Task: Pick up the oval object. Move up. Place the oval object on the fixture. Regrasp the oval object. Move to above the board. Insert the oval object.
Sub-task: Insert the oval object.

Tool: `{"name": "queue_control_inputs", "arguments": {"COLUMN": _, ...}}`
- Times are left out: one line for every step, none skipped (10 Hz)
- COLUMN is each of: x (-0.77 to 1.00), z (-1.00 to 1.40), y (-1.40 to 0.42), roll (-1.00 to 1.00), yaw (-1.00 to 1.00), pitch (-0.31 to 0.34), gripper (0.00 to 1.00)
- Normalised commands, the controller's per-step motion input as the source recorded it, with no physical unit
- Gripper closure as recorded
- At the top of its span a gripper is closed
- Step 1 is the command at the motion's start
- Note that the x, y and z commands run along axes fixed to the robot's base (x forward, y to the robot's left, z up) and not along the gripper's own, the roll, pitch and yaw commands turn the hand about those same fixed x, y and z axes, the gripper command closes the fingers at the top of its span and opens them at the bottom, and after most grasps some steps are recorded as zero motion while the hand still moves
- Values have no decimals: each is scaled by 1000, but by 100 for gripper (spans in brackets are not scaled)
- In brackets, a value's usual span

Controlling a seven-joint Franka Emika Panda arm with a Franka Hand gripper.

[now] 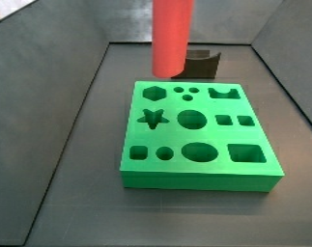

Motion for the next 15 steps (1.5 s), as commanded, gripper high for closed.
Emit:
{"name": "queue_control_inputs", "arguments": {"x": 60, "z": 0, "y": -197, "roll": 0, "yaw": -897, "pitch": 0, "gripper": 100}}
{"name": "queue_control_inputs", "arguments": {"x": 40, "z": 0, "y": -209, "roll": 0, "yaw": -914, "pitch": 0, "gripper": 100}}
{"name": "queue_control_inputs", "arguments": {"x": 80, "z": -37, "y": -209, "roll": 0, "yaw": -880, "pitch": 0, "gripper": 100}}
{"name": "queue_control_inputs", "arguments": {"x": 86, "z": -77, "y": -209, "roll": 6, "yaw": -863, "pitch": 0, "gripper": 100}}
{"name": "queue_control_inputs", "arguments": {"x": 40, "z": -29, "y": -214, "roll": 0, "yaw": -903, "pitch": 0, "gripper": 100}}
{"name": "queue_control_inputs", "arguments": {"x": 14, "z": -254, "y": -271, "roll": 0, "yaw": -894, "pitch": -37, "gripper": 100}}
{"name": "queue_control_inputs", "arguments": {"x": 11, "z": -97, "y": -263, "roll": -30, "yaw": -886, "pitch": -4, "gripper": 100}}
{"name": "queue_control_inputs", "arguments": {"x": 29, "z": -120, "y": -257, "roll": -47, "yaw": -854, "pitch": -10, "gripper": 100}}
{"name": "queue_control_inputs", "arguments": {"x": 137, "z": -311, "y": -211, "roll": -39, "yaw": -789, "pitch": -51, "gripper": 100}}
{"name": "queue_control_inputs", "arguments": {"x": 174, "z": -323, "y": -194, "roll": -87, "yaw": -714, "pitch": -80, "gripper": 100}}
{"name": "queue_control_inputs", "arguments": {"x": 223, "z": -354, "y": -154, "roll": -46, "yaw": -611, "pitch": -74, "gripper": 100}}
{"name": "queue_control_inputs", "arguments": {"x": 80, "z": -146, "y": 0, "roll": -24, "yaw": -257, "pitch": -57, "gripper": 100}}
{"name": "queue_control_inputs", "arguments": {"x": 80, "z": -40, "y": -57, "roll": -63, "yaw": -163, "pitch": -39, "gripper": 100}}
{"name": "queue_control_inputs", "arguments": {"x": 406, "z": -303, "y": -231, "roll": -50, "yaw": -114, "pitch": -87, "gripper": 100}}
{"name": "queue_control_inputs", "arguments": {"x": 197, "z": -77, "y": -80, "roll": 3, "yaw": 0, "pitch": 0, "gripper": 100}}
